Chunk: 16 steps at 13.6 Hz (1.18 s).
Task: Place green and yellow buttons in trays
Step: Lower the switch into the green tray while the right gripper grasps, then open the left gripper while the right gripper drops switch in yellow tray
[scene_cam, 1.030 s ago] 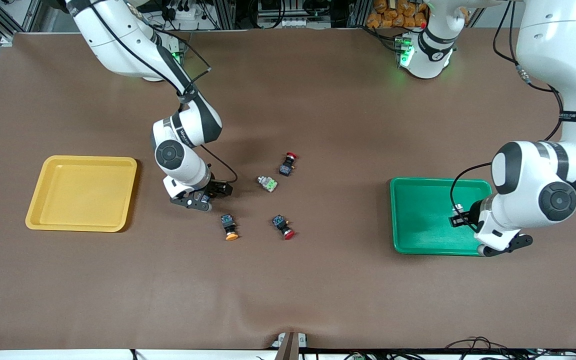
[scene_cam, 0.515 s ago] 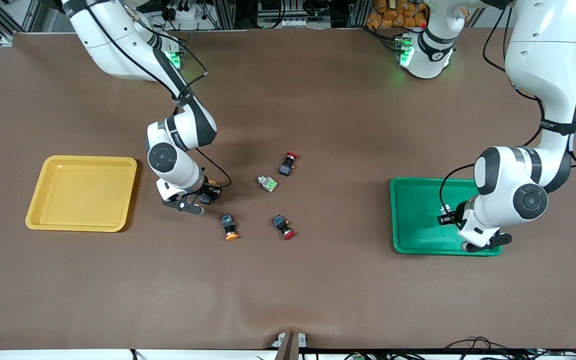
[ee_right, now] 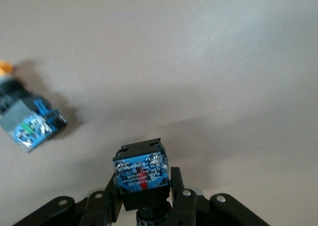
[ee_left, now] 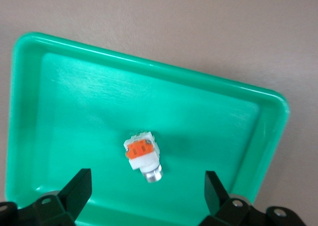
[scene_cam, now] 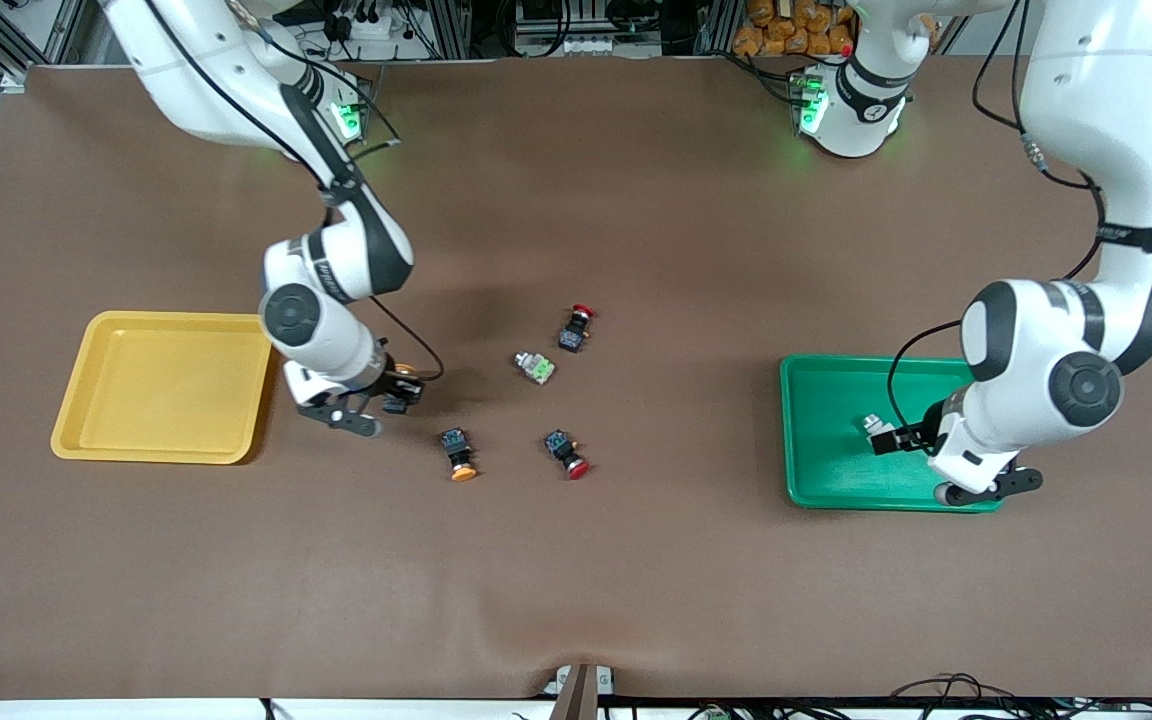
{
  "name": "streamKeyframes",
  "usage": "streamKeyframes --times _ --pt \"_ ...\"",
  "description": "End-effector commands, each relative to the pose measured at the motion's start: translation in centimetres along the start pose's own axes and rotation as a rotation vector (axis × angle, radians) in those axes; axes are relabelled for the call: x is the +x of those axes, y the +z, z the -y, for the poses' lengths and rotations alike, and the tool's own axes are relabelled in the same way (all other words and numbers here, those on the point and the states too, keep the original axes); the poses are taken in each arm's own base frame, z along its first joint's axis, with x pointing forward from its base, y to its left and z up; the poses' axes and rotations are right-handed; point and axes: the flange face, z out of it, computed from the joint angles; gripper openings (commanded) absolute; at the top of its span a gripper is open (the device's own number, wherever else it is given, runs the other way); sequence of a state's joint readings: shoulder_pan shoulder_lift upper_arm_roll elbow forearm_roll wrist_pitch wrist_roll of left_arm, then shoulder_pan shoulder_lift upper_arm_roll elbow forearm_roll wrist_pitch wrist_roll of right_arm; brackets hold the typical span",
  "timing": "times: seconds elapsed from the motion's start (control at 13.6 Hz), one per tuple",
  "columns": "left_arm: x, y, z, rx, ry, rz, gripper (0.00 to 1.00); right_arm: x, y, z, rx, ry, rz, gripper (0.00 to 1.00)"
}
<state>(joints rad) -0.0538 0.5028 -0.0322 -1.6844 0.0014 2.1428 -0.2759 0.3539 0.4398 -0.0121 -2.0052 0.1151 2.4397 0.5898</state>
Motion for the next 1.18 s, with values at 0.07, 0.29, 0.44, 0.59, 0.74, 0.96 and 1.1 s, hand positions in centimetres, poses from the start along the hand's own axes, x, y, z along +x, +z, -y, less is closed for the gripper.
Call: streamKeyframes --times 0.07,0.29,0.44,0.59,0.74,0.96,1.1 --pt "-0.8 -7.9 0.0 0.009 0.028 -0.044 1.00 4.1 -5.9 -6.2 0.010 -0.050 0.019 0.20" --pt "-0.7 -13.9 1.1 0.008 0.009 -0.069 1.00 9.1 -9.3 -13.5 0.014 -0.163 0.062 0.20" --pt "-1.3 -18.2 1.6 0.025 0.013 -0.105 1.00 11.3 -10.7 -17.7 0.025 -0.230 0.059 0.20" --pt "-2.4 -22.9 2.2 0.041 0.013 -0.144 1.00 13.1 -11.6 -21.8 0.033 -0.294 0.037 0.21" --pt "-3.6 -25.6 2.5 0.046 0.043 -0.139 1.00 14.3 -12.5 -25.0 0.037 -0.345 0.016 0.22" --pt "-4.9 -27.8 3.0 0.047 0.076 -0.143 1.00 15.4 -12.9 -29.9 0.018 -0.441 0.005 0.27" --pt "-5.2 -27.9 2.8 0.049 0.080 -0.134 1.00 15.5 -13.2 -32.1 0.014 -0.485 0.014 0.49"
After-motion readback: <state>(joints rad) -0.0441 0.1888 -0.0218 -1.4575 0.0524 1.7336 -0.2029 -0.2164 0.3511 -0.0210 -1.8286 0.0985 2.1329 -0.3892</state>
